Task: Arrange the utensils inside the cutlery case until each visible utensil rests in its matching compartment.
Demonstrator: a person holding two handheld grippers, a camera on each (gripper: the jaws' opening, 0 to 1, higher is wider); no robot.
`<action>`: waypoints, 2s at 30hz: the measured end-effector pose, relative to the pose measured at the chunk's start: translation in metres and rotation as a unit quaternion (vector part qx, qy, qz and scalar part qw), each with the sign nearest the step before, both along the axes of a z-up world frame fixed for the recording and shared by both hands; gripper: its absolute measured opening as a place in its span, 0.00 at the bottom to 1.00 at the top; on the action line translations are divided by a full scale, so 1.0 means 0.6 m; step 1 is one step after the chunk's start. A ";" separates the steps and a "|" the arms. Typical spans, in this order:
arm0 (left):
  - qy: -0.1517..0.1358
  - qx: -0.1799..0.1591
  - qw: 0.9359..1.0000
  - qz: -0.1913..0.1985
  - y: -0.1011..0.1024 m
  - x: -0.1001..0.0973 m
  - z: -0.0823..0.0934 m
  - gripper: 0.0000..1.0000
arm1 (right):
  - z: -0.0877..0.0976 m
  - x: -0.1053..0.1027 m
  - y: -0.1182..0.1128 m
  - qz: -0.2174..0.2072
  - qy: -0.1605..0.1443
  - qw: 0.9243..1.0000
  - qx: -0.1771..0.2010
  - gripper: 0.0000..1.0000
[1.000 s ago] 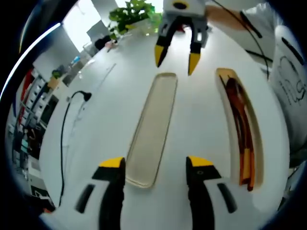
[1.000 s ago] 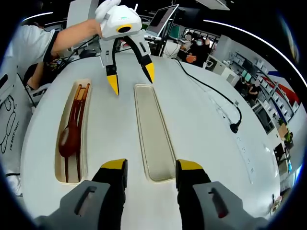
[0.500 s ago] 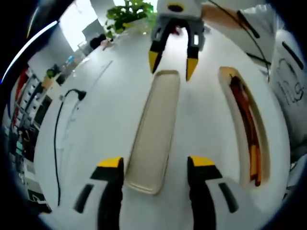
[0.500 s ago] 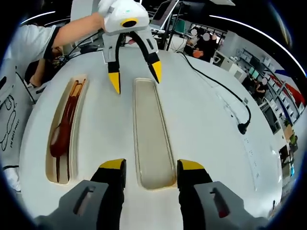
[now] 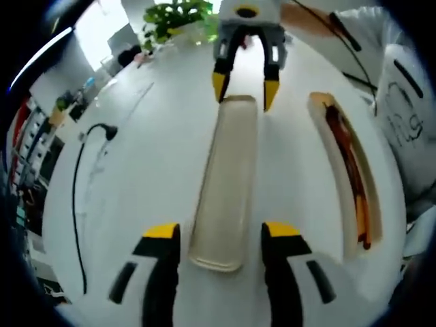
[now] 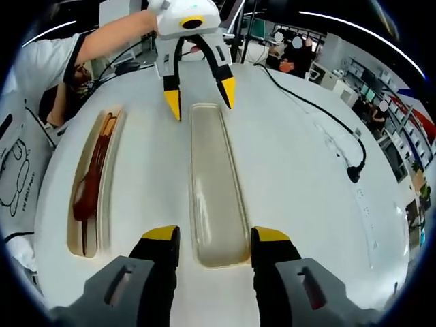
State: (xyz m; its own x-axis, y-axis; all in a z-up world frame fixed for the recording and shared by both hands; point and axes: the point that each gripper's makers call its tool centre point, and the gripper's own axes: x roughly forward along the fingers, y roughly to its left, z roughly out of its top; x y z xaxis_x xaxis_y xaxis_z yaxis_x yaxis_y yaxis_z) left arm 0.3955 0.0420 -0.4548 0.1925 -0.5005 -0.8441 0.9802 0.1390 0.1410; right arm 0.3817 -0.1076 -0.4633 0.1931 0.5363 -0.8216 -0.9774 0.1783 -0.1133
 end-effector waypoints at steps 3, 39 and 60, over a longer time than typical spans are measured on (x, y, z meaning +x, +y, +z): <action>0.005 0.019 1.000 -0.011 -0.010 -0.016 -0.014 0.51 | -0.005 0.004 -0.005 0.004 -0.002 1.000 -0.012 0.45; 0.086 0.115 0.989 -0.019 -0.013 -0.010 -0.028 0.51 | -0.011 0.005 0.006 0.024 0.063 0.996 -0.067 0.43; 0.089 0.157 0.983 -0.027 -0.015 -0.014 -0.031 0.47 | -0.017 0.009 0.006 0.029 0.080 0.984 -0.156 0.42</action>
State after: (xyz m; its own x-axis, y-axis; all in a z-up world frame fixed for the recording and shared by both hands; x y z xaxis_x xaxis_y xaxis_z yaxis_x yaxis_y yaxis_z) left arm 0.3871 0.0333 -0.4732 0.0072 -0.2147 -0.9767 0.9980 0.0632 -0.0065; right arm 0.3869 -0.1037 -0.4733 0.0245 0.2605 -0.9652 -0.9948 0.1022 0.0024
